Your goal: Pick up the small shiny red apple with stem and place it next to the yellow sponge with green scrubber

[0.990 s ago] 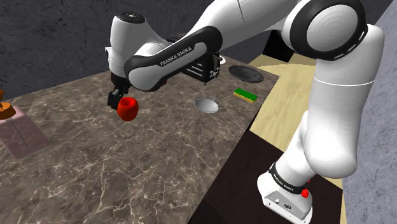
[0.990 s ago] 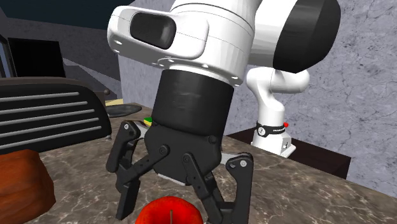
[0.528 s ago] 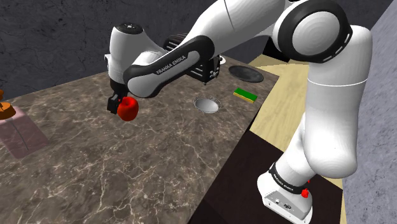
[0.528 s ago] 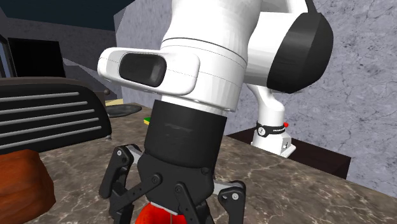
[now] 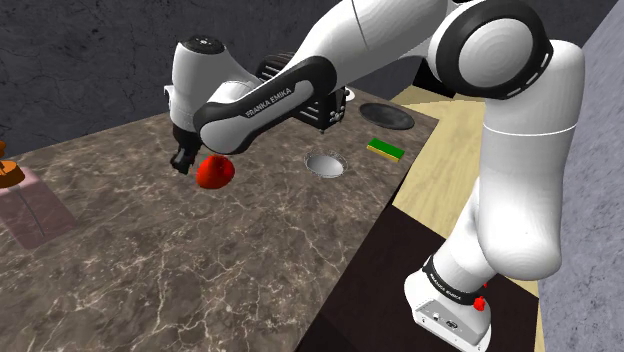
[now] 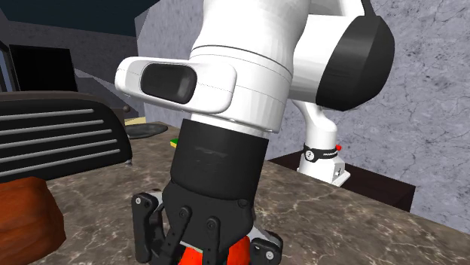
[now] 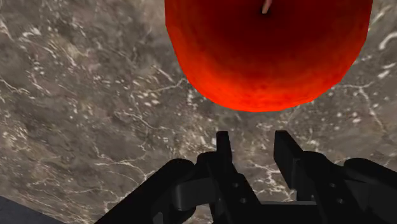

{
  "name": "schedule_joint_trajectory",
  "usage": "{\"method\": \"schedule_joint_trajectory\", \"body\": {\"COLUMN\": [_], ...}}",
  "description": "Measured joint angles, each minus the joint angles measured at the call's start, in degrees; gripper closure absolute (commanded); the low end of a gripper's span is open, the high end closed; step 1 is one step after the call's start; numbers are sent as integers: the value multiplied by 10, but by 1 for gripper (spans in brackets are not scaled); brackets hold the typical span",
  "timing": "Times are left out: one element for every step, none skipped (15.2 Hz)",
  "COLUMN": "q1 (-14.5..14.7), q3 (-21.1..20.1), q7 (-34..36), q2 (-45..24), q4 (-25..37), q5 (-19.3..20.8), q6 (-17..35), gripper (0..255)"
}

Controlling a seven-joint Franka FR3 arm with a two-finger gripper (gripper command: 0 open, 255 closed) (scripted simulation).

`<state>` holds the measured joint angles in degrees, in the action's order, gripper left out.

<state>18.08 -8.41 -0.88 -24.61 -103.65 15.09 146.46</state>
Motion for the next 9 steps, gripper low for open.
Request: {"method": "schedule_joint_trajectory", "body": {"q1": [0,0,0,0,0,0,0,0,0], "q3": [0,0,0,0,0,0,0,0,0], "q7": [0,0,0,0,0,0,0,0,0], "q2": [0,0,0,0,0,0,-1,-1,-1], "q4": [0,0,0,0,0,0,0,0,0], "q5": [0,0,0,0,0,0,0,0,0], "q6": [0,0,0,0,0,0,0,0,0], "gripper": [255,255,255,255,255,255,255,0,0]}}
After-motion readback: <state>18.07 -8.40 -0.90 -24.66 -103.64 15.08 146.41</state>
